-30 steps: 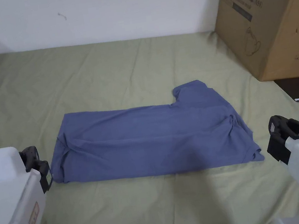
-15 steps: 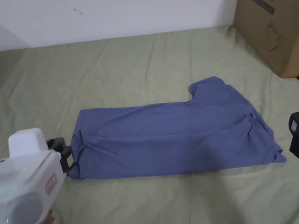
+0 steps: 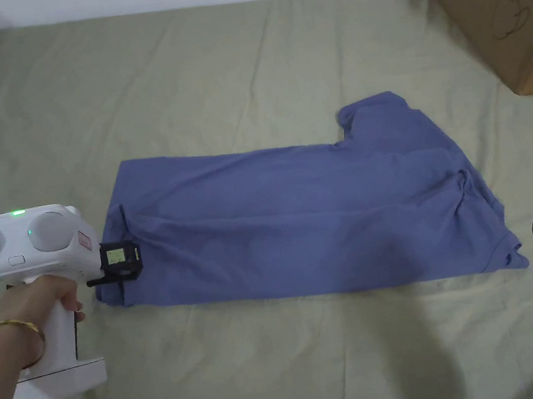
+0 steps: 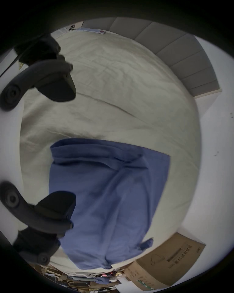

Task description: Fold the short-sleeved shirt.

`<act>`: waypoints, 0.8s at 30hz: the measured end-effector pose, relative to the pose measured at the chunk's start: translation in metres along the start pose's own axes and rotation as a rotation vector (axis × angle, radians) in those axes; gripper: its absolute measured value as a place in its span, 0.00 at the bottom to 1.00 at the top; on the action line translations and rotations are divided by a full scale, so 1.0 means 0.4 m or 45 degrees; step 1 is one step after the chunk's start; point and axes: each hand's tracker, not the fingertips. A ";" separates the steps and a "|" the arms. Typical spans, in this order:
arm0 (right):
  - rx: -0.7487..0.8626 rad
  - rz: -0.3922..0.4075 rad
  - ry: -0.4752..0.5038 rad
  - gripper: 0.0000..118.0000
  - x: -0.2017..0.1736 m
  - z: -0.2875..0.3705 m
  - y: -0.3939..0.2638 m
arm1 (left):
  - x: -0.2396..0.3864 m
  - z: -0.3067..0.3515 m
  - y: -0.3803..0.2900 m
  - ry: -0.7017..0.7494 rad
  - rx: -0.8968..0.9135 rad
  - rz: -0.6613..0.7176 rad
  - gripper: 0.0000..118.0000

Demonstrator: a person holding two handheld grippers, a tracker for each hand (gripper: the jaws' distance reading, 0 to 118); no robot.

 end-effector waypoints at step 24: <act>-0.583 -0.130 0.060 0.97 0.185 -0.304 0.108 | -0.024 0.148 -0.024 -0.242 0.227 0.122 0.00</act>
